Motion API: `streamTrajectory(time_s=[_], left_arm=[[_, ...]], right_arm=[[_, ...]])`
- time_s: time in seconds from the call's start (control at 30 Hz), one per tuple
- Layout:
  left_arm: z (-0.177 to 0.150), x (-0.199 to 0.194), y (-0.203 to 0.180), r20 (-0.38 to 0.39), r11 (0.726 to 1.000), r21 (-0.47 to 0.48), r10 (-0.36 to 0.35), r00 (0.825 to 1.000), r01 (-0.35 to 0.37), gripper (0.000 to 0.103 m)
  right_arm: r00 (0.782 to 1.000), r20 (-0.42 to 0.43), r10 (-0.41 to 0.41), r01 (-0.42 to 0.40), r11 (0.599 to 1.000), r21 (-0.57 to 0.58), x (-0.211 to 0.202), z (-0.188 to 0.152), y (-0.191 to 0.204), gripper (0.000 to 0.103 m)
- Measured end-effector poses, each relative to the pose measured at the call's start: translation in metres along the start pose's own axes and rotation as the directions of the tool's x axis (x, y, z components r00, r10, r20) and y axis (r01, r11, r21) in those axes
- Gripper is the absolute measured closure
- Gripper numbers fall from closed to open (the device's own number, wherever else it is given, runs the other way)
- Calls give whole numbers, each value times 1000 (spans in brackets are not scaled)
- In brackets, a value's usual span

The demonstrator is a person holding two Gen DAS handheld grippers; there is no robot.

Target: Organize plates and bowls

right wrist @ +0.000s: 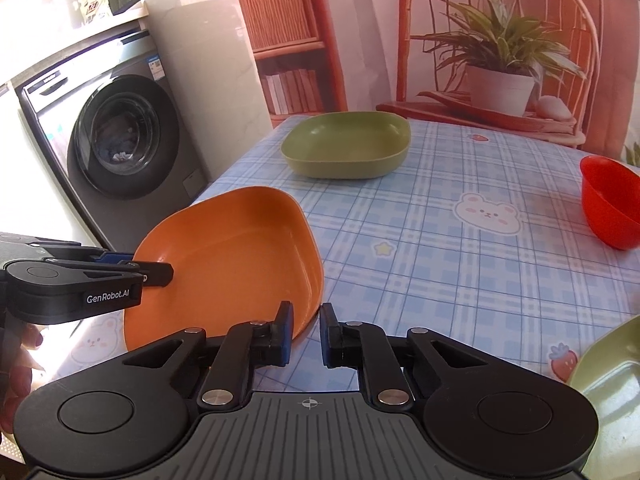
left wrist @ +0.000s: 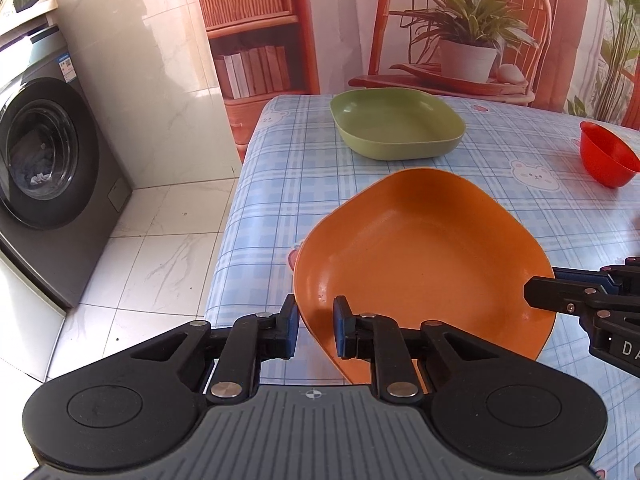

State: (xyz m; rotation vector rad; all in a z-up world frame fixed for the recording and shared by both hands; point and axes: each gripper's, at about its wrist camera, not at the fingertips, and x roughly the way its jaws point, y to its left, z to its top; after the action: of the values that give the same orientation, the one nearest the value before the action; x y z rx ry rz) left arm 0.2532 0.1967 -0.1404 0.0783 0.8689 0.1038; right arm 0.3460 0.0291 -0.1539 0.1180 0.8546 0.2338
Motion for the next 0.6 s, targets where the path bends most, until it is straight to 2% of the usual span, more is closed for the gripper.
streamTrajectory(time_s=[0.23, 0.43, 0.6], left_arm=[[7, -18, -28, 35, 1000, 16, -14, 999, 13, 84], [20, -37, -65, 78, 998, 39, -58, 995, 55, 84], [30, -53, -106, 122, 991, 72, -119, 985, 110, 84]], right_arm=[[998, 59, -17, 14, 998, 61, -32, 7, -22, 93], [992, 116, -41, 27, 992, 120, -68, 11, -55, 93], [982, 165, -90, 65, 986, 151, -104, 8, -91, 94]])
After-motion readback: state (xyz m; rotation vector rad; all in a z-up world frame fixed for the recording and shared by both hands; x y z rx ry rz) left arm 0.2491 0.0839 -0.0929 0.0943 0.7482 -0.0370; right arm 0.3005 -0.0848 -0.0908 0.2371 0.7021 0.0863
